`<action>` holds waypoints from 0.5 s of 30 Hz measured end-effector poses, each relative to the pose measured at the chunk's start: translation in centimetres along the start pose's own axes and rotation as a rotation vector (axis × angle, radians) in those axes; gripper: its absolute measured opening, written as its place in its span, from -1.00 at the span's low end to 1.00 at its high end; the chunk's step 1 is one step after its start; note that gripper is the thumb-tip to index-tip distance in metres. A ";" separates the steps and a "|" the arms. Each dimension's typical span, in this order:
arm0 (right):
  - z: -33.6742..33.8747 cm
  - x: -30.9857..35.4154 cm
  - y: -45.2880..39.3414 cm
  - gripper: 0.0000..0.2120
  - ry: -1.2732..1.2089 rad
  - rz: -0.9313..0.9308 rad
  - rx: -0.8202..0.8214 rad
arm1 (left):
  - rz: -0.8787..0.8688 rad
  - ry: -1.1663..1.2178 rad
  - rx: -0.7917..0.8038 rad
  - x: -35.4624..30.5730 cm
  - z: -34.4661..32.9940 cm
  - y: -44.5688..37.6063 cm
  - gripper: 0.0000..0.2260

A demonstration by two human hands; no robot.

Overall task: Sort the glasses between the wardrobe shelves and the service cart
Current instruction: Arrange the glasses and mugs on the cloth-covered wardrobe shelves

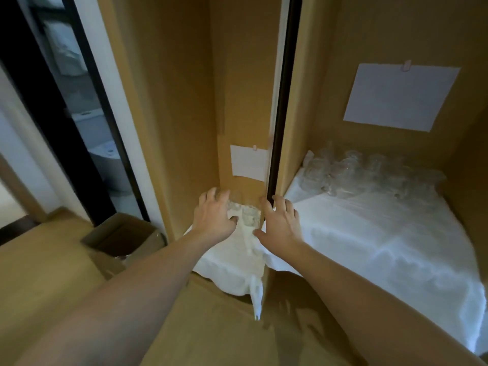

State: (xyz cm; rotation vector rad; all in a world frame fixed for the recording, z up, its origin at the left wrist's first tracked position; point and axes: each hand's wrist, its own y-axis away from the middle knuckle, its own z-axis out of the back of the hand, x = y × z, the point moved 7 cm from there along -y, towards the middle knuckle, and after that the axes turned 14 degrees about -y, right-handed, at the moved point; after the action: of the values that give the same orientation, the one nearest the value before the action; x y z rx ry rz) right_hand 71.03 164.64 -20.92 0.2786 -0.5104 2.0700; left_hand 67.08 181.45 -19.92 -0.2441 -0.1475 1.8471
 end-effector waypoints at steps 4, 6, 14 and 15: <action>-3.6 1.5 -2.2 -0.23 -0.039 0.011 0.077 | 0.090 0.009 0.037 4.1 -2.1 -0.6 -0.37; -5.3 2.1 -3.9 -0.24 -0.055 0.013 0.107 | 0.134 0.003 0.046 6.1 -2.9 -1.1 -0.36; -10.8 3.8 -10.6 -0.25 -0.092 0.033 0.142 | 0.225 -0.033 0.084 10.9 -5.6 -6.8 -0.42; -11.4 3.8 -11.6 -0.24 -0.098 0.033 0.152 | 0.220 -0.039 0.083 10.9 -6.0 -7.9 -0.41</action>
State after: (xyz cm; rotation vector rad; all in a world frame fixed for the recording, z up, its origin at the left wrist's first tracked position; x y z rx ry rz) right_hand 79.06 178.13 -26.71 0.4654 -0.4192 2.1387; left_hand 72.88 194.01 -24.96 -0.1723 -0.0730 2.0723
